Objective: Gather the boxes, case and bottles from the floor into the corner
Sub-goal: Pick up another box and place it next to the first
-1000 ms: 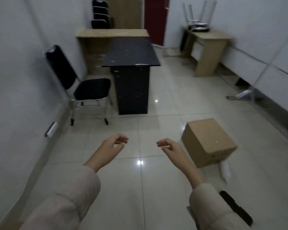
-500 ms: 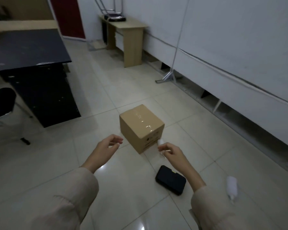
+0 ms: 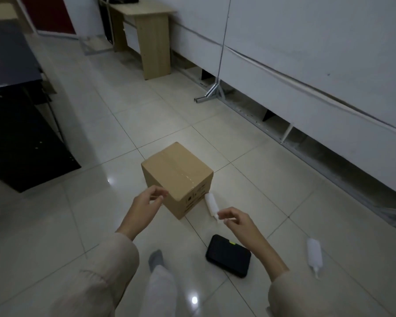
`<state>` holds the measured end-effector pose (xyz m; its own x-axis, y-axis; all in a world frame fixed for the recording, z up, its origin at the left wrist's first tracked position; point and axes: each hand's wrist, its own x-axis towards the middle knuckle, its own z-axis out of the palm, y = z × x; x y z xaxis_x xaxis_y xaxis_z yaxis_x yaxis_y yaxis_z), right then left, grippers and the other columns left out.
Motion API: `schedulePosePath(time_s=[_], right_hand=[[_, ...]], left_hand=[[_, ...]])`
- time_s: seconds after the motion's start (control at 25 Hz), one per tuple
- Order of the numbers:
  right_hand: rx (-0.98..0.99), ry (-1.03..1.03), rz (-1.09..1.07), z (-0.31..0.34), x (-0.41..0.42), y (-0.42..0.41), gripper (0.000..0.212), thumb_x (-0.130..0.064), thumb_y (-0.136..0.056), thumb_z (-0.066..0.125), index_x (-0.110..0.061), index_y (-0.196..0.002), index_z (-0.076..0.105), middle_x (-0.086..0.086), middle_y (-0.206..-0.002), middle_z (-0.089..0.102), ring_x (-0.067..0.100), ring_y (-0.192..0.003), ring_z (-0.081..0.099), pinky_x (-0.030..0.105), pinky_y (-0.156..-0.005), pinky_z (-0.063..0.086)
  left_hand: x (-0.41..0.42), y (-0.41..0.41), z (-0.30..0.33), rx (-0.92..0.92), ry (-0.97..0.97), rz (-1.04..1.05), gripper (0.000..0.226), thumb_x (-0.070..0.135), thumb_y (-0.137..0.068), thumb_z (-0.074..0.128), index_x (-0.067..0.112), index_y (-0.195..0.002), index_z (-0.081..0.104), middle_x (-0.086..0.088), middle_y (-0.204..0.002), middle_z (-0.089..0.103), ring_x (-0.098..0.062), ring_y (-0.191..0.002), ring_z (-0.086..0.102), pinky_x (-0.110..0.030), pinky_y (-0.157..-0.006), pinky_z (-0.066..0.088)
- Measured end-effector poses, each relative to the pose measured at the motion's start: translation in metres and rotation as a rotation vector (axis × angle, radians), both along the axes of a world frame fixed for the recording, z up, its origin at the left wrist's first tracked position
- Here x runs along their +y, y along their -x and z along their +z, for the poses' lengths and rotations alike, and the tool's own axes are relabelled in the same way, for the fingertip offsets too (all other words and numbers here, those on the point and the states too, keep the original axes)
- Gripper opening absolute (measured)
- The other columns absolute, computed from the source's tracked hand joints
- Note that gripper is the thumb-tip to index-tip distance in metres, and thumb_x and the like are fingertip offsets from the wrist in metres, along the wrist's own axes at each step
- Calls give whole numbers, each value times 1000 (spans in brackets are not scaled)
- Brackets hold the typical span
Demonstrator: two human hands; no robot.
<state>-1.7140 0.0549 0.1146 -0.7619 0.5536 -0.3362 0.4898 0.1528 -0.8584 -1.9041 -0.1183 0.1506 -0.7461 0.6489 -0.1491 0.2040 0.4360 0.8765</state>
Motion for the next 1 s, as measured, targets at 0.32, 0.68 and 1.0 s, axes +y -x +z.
schedulePosePath(time_s=[0.32, 0.68, 1.0], right_hand=[[-86, 175, -278, -67, 39, 198, 32, 0, -90, 43, -16, -118, 51, 4, -123, 51, 19, -111, 48, 13, -74, 40], [-147, 234, -491, -209, 104, 335, 38, -3, -90, 48, -11, -127, 44, 4, -123, 42, 10, -100, 43, 3, -69, 38], [-216, 282, -735, -389, 146, 374, 56, -3, -83, 55, -12, -133, 31, 10, -126, 52, 28, -115, 51, 43, -102, 43]], left_hand=[[82, 189, -55, -23, 132, -18, 20, 8, -91, 46, 16, -99, 62, 0, -101, 66, -12, -95, 57, -8, -72, 36], [177, 326, -197, -11, 223, -106, 20, 9, -91, 47, 18, -102, 60, 4, -100, 64, -11, -97, 57, -14, -74, 38], [226, 410, -398, 127, 498, -123, 61, 22, -83, 64, 5, -134, 35, -16, -142, 36, -31, -130, 36, -43, -102, 36]])
